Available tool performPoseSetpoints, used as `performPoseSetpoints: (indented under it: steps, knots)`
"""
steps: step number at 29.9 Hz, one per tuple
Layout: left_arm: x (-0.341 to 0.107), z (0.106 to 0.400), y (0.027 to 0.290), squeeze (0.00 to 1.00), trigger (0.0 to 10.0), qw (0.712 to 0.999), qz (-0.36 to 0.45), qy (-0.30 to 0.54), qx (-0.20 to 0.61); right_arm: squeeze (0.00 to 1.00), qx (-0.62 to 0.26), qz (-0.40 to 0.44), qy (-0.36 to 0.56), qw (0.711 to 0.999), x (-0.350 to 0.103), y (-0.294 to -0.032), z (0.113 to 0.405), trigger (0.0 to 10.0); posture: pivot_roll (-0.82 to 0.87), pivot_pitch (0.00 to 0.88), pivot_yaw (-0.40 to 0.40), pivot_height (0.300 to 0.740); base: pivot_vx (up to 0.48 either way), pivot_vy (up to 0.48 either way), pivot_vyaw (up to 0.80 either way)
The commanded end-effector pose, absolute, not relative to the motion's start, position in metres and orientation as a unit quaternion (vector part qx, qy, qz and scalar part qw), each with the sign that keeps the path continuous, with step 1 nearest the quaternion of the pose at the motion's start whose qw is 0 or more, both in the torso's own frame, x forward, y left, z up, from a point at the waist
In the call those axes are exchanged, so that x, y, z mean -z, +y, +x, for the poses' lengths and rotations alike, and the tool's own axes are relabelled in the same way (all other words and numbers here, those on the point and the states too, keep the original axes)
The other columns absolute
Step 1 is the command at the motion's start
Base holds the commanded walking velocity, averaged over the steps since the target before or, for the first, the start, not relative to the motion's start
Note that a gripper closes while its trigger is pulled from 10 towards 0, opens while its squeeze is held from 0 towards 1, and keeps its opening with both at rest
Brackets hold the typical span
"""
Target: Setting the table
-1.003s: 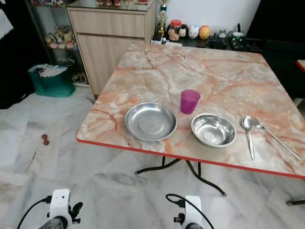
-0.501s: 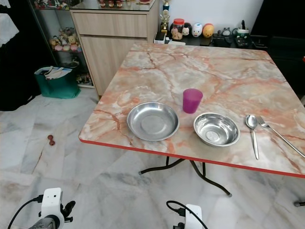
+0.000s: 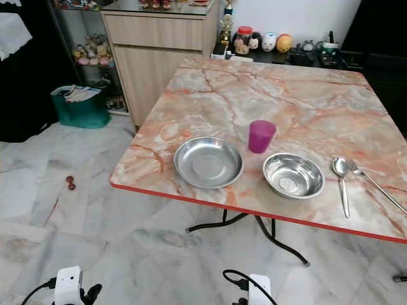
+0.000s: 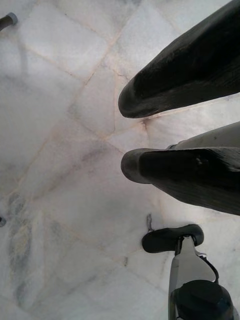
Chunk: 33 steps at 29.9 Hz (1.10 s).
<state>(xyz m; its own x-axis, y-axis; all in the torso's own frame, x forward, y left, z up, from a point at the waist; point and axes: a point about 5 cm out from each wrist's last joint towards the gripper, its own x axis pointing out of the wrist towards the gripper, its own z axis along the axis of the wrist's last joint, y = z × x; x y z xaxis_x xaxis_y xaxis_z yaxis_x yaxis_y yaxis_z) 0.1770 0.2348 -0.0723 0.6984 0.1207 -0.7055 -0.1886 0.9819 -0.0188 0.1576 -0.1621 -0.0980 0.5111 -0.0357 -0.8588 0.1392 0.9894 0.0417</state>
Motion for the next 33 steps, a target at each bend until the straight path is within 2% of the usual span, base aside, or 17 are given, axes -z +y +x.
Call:
performPoseSetpoints:
  steps: [1,12,16,19,26,33]
  knots:
    - [0.075,0.170,0.237,0.00,10.0,0.917,-0.046,0.386,-0.086,0.00,0.056,0.055,0.494,0.866,0.099,-0.163,0.153,10.0,0.12,0.000,-0.046,0.740,0.000,0.000,0.00]
    - [0.071,0.180,0.233,0.00,10.0,0.923,-0.043,0.378,-0.067,0.00,0.064,0.062,0.495,0.864,0.100,-0.163,0.152,10.0,0.10,0.000,-0.023,0.740,0.000,0.000,0.00]
    - [0.064,0.189,0.241,0.00,10.0,0.930,-0.056,0.355,-0.072,0.00,0.064,0.063,0.497,0.863,0.100,-0.162,0.152,10.0,0.09,0.000,-0.014,0.740,0.000,0.000,0.00]
    - [0.059,0.192,0.246,0.00,10.0,0.936,-0.038,0.342,-0.071,0.00,0.063,0.064,0.497,0.863,0.101,-0.161,0.151,10.0,0.10,0.000,-0.013,0.740,0.000,0.000,0.00]
    - [0.031,0.213,0.258,0.00,10.0,0.970,-0.022,0.220,-0.099,0.00,0.062,0.064,0.498,0.863,0.101,-0.161,0.150,10.0,0.13,0.000,-0.021,0.740,0.000,0.000,0.00]
    - [0.003,0.208,0.255,0.00,10.0,0.988,-0.012,0.091,-0.125,0.00,0.066,0.063,0.500,0.862,0.101,-0.163,0.148,10.0,0.14,0.000,-0.033,0.740,0.000,0.000,0.00]
